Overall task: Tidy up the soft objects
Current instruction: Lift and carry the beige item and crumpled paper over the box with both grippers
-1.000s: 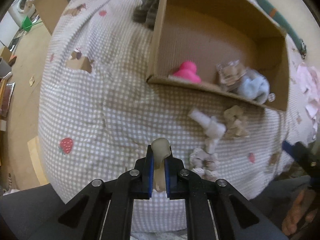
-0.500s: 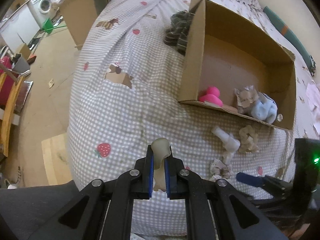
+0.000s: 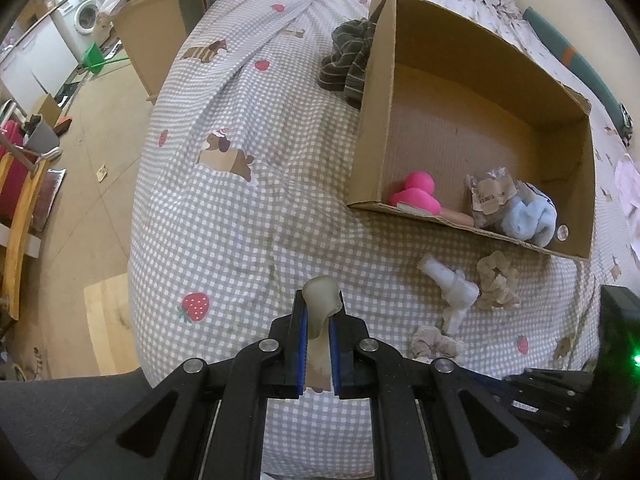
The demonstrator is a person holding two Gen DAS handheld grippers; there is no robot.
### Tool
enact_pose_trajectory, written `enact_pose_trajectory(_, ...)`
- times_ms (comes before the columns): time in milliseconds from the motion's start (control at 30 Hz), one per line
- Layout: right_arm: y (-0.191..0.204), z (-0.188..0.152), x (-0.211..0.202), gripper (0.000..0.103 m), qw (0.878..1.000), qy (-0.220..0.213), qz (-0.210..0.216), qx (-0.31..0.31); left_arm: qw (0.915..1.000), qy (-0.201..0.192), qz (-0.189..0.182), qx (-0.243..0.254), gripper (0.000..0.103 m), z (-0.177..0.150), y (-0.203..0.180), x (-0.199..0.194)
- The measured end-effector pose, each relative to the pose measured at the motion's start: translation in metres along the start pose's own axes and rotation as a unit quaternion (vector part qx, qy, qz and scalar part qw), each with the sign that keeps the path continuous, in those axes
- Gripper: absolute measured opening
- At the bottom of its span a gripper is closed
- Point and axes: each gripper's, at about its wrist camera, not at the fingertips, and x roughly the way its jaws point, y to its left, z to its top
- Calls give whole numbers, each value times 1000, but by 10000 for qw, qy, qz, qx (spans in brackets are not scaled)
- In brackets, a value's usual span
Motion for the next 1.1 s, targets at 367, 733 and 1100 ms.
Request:
enact_pose_trajectory(367, 0, -17, -44, 7, 9970, -700, 211, -254, 10000, -25, 65, 59, 9, -1, -6, 3)
enact_pose_trajectory(733, -5, -16, -71, 7, 9932, -1111, 186, -296, 9997, -190, 171, 52, 9, -3, -4, -3)
enact_pose_trajectory(1100, -9, -15, -149, 7, 9768, -2075, 404, -342, 9976, -683, 26, 109, 9, 3, -14, -45)
